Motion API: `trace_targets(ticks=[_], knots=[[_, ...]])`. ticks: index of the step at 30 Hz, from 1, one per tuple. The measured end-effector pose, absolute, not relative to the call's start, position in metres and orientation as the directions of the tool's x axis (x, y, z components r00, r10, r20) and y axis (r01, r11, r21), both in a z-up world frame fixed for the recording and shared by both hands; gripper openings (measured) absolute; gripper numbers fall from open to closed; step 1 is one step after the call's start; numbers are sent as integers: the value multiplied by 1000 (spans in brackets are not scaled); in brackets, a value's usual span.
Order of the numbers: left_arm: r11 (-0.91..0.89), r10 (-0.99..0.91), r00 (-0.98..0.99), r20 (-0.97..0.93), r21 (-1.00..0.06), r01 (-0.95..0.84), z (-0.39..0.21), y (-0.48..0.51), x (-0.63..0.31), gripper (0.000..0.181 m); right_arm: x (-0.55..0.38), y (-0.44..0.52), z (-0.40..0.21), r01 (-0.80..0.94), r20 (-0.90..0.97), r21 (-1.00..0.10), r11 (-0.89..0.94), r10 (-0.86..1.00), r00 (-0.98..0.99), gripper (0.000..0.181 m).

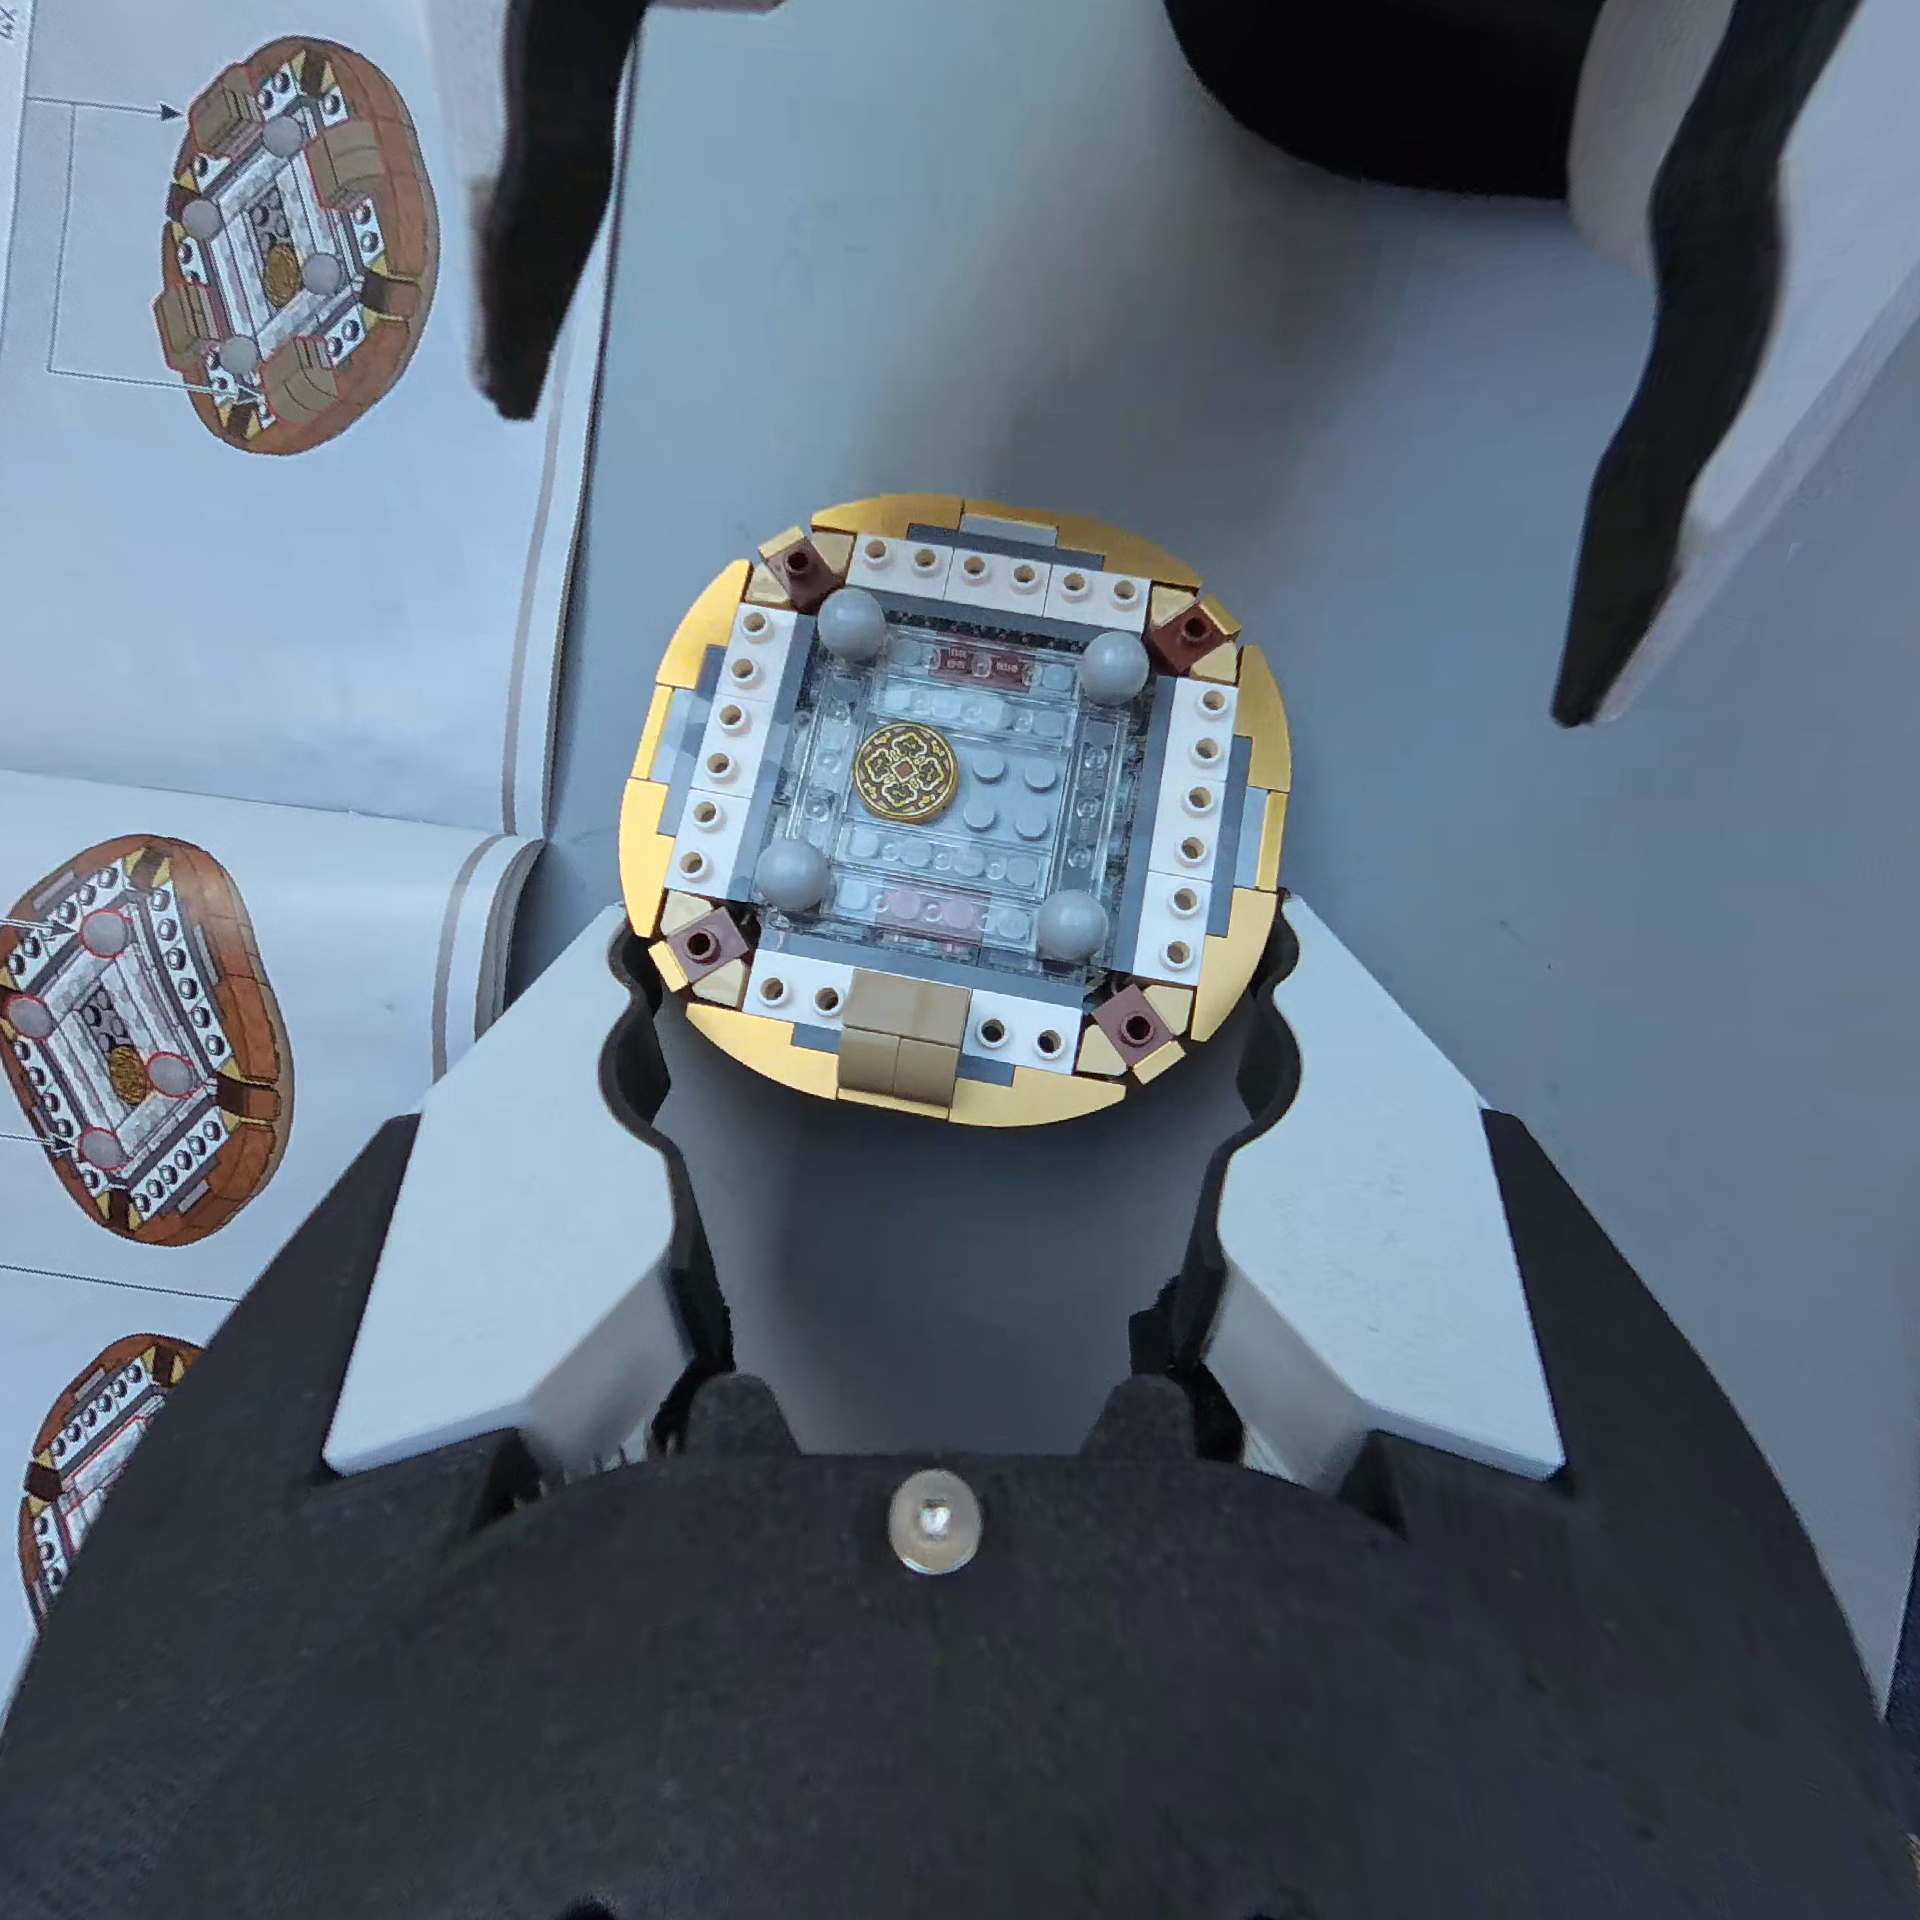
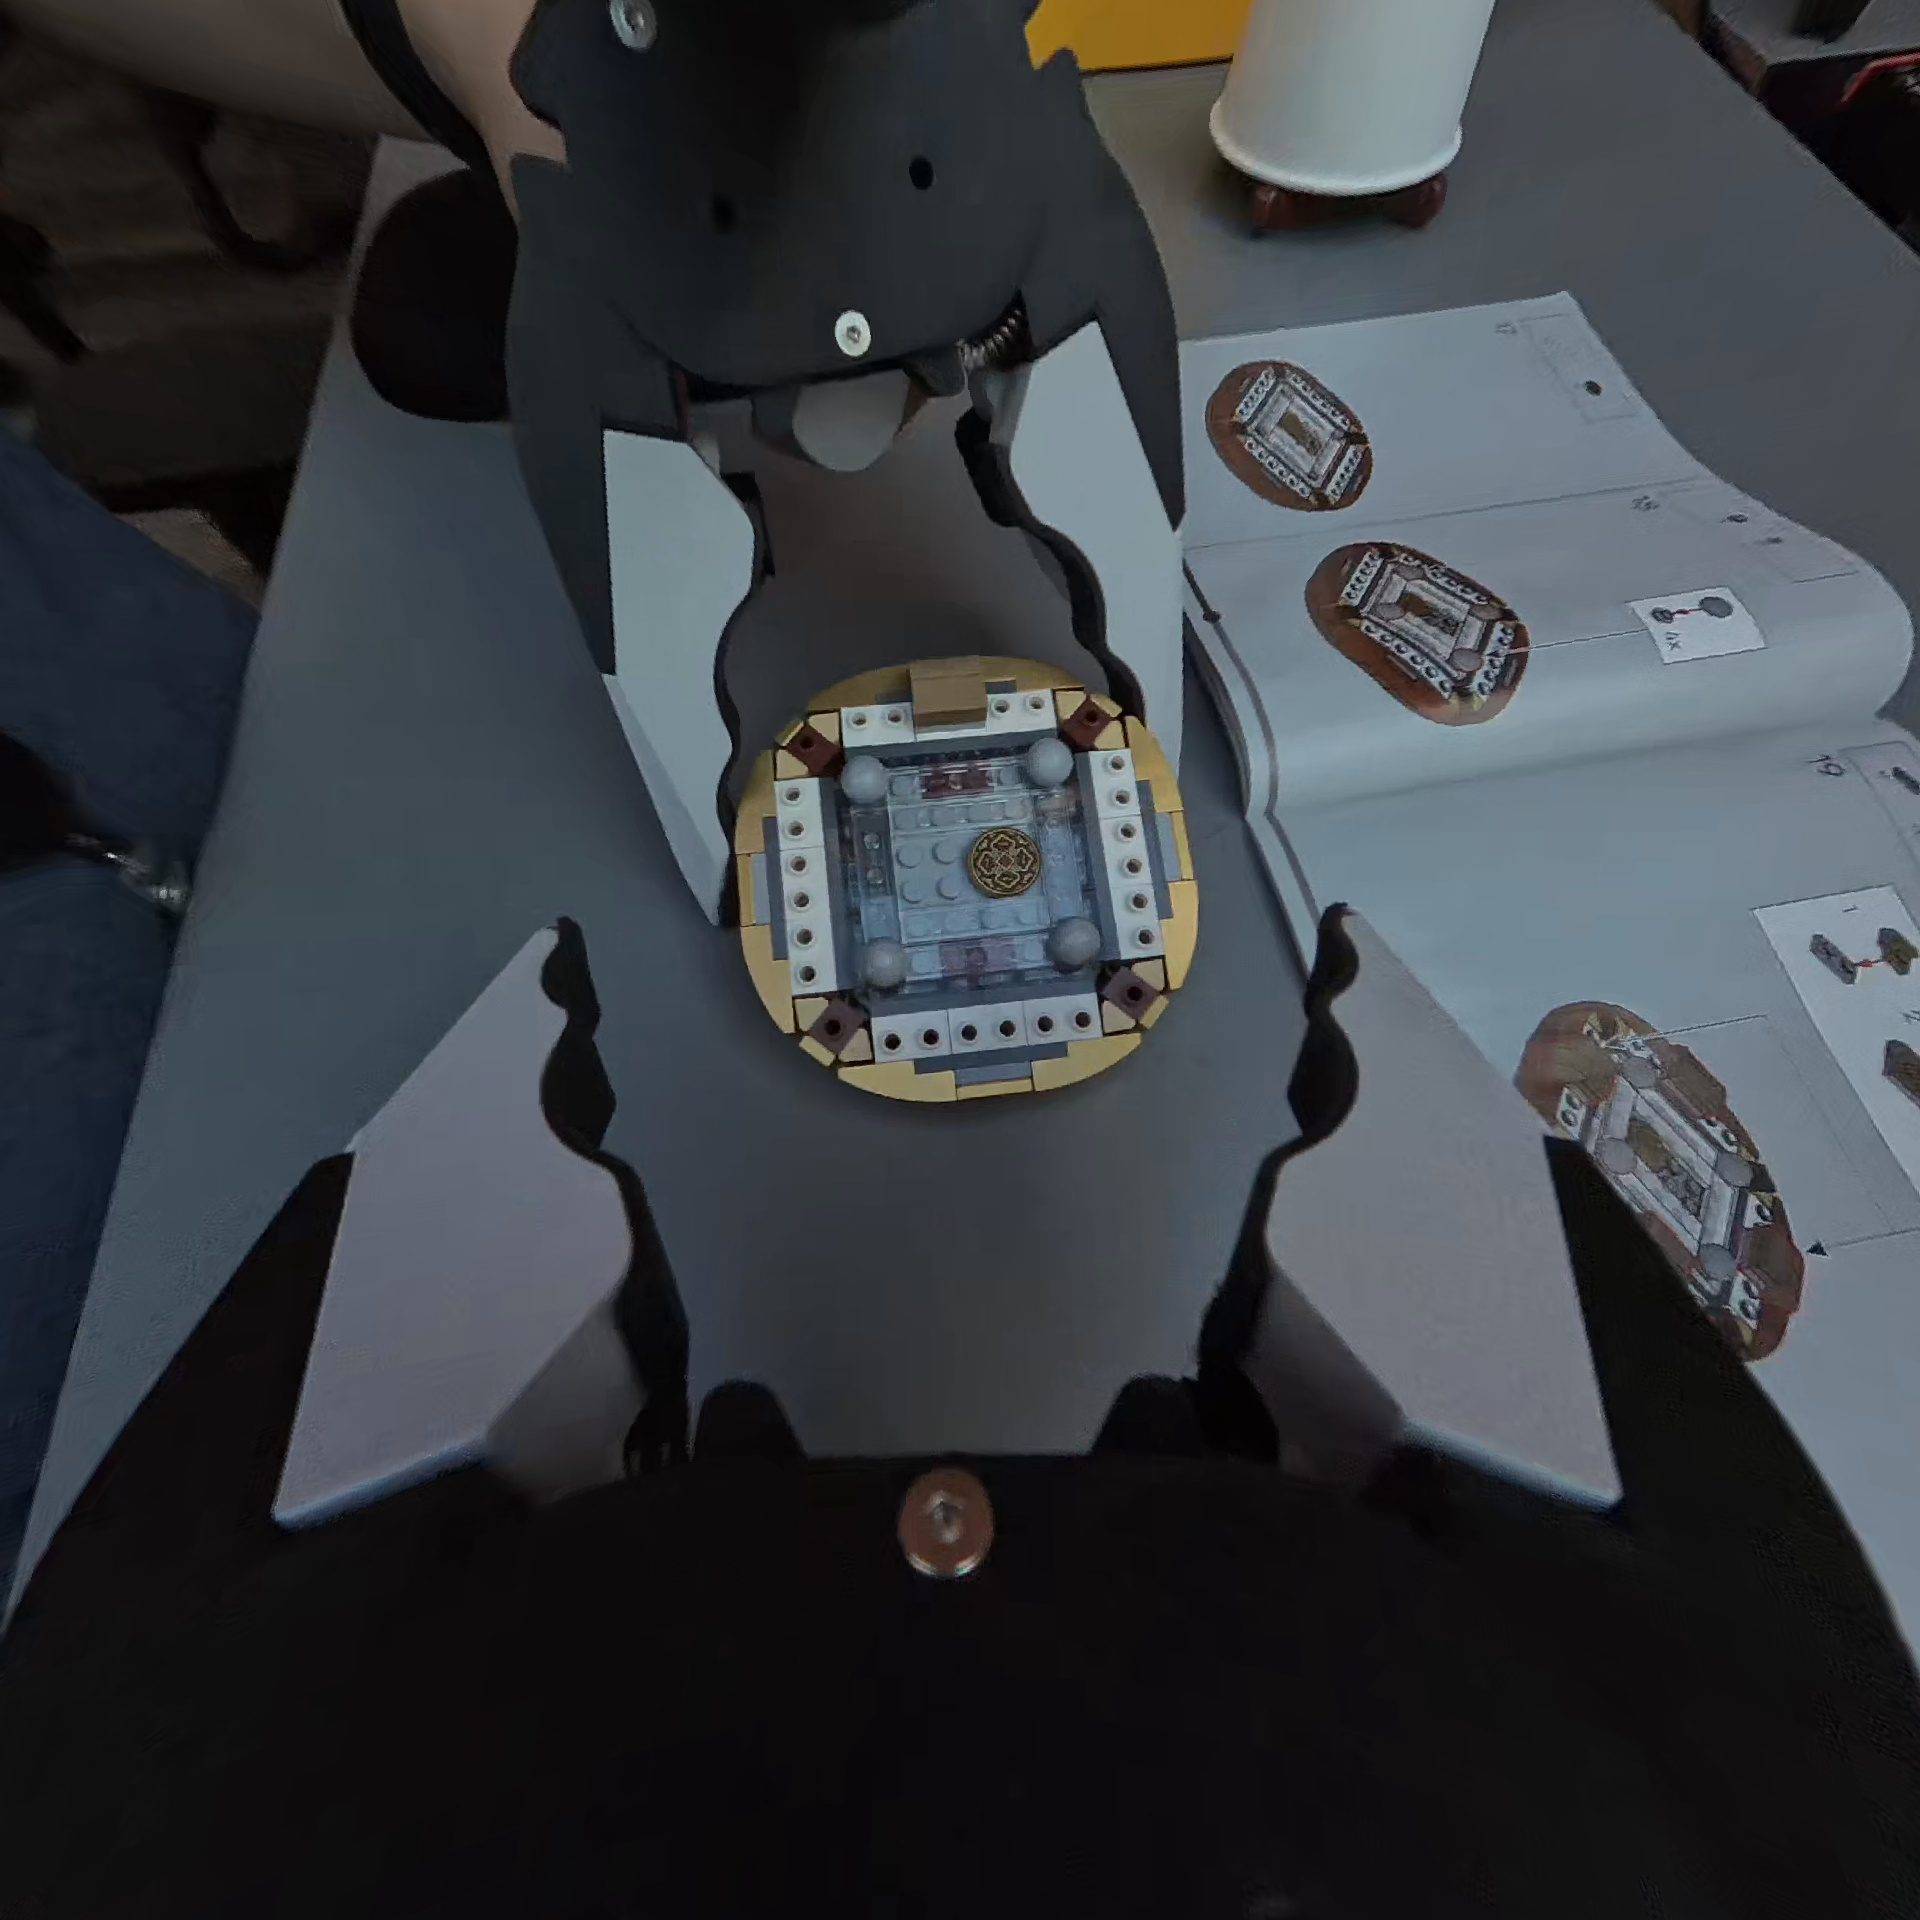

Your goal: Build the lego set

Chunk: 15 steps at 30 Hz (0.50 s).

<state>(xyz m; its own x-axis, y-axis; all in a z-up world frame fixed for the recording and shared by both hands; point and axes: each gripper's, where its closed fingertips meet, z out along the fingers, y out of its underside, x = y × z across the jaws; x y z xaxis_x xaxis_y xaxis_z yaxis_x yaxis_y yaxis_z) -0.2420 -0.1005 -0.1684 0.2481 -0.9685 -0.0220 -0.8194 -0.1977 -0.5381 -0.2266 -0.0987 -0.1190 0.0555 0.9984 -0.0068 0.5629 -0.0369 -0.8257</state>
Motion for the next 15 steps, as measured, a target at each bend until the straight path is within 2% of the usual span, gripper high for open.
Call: trace_targets(ticks=[2,4,6,7,15], knots=[[-197,-969,247,-22,-535,-821,-168,-101,-242,113,-230,-96,-135,623,-17,-781,-44,999,49,139],[-196,-969,245,-22,-530,-825,-168,-101,-242,113,-233,-92,-145,659,-28,-750,-50,999,44,135],[-195,-970,243,-22,-527,-827,-168,-101,-242,113,-234,-99,-153,699,-68,-714,-44,998,-7,108],[-193,-970,241,-23,-527,-828,-168,-101,-242,113,-233,-97,-155,713,-61,-700,-38,998,-6,104],[-212,-965,262,-17,-541,-814,-168,-101,-246,114,-230,-95,-158,714,-47,-699,-29,999,-6,102]])
